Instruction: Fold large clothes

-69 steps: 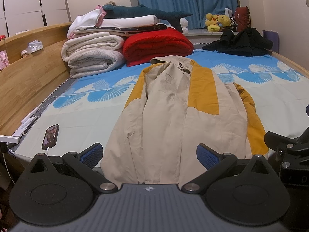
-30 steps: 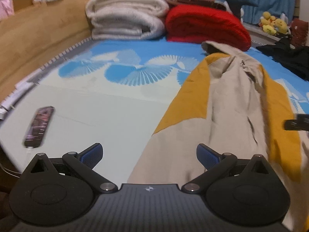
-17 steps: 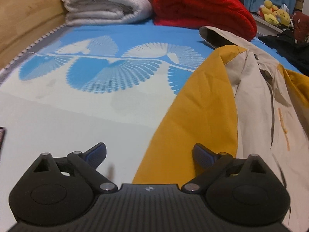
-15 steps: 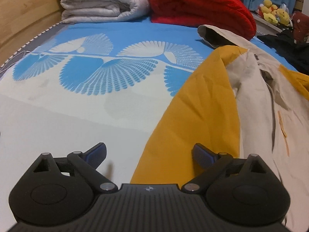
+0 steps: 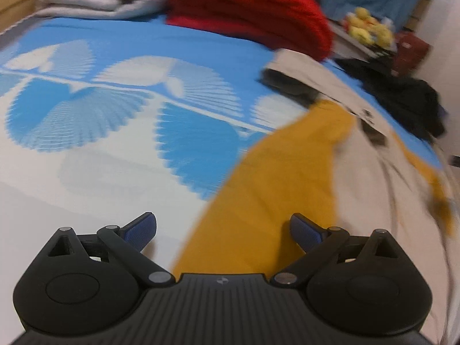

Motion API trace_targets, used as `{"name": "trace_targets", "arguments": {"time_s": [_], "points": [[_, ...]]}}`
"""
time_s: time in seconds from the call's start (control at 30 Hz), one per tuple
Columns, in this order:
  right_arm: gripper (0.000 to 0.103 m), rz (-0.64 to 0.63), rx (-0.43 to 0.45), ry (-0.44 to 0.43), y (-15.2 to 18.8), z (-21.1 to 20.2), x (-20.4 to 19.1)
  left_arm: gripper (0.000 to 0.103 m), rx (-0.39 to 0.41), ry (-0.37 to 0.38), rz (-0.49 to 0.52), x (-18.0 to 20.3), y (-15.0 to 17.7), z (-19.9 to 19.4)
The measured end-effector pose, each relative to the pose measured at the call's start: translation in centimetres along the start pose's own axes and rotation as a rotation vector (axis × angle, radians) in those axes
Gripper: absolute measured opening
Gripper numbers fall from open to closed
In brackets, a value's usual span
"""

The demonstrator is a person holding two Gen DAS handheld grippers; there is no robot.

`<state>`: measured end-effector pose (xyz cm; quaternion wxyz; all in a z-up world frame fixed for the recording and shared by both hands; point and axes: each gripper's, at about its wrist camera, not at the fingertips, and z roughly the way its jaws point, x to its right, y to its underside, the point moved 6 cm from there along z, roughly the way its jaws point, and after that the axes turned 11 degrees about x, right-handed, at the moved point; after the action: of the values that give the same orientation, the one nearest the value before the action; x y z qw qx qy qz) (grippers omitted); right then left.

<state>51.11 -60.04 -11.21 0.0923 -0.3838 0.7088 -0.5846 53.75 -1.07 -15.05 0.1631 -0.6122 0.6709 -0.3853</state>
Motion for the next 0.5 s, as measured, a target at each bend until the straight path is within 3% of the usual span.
{"name": "trace_targets", "arguments": {"time_s": [0.1,0.2,0.23,0.27,0.3,0.33,0.37,0.4,0.47,0.5], "points": [[0.074,0.012,-0.035,-0.111,3.9,-2.1,-0.1,0.103,-0.045,0.089,0.071,2.9,1.0,-0.2],[0.082,-0.009,-0.071,-0.18,7.7,-4.5,1.1,0.103,-0.136,0.062,0.217,5.2,3.2,0.7],[0.084,-0.017,-0.091,-0.188,8.3,-4.7,0.8,0.096,-0.14,0.036,0.279,5.5,3.9,1.1],[0.084,-0.018,-0.111,-0.196,9.3,-4.7,1.0,0.067,-0.125,-0.024,0.337,5.4,4.2,1.6],[0.085,-0.018,-0.133,-0.199,10.1,-4.6,1.2,0.05,-0.123,-0.092,0.373,4.7,4.4,2.1],[0.086,-0.019,-0.152,-0.19,10.5,-4.6,1.4,0.025,-0.12,-0.153,0.362,3.5,4.1,2.8],[0.089,-0.023,-0.178,-0.179,10.7,-3.8,1.5,0.013,-0.103,-0.173,0.327,2.5,3.7,3.2],[0.09,-0.025,-0.197,-0.169,11.1,-3.0,1.7,0.01,-0.064,-0.212,0.296,1.2,2.8,3.6],[0.089,-0.024,-0.23,-0.157,12.3,-1.4,1.9,0.007,0.007,-0.327,0.338,-0.6,1.1,4.5],[0.067,-0.014,-0.252,-0.179,12.8,-0.7,1.8,0.007,0.042,-0.373,0.373,-1.3,-0.1,5.2]]}}
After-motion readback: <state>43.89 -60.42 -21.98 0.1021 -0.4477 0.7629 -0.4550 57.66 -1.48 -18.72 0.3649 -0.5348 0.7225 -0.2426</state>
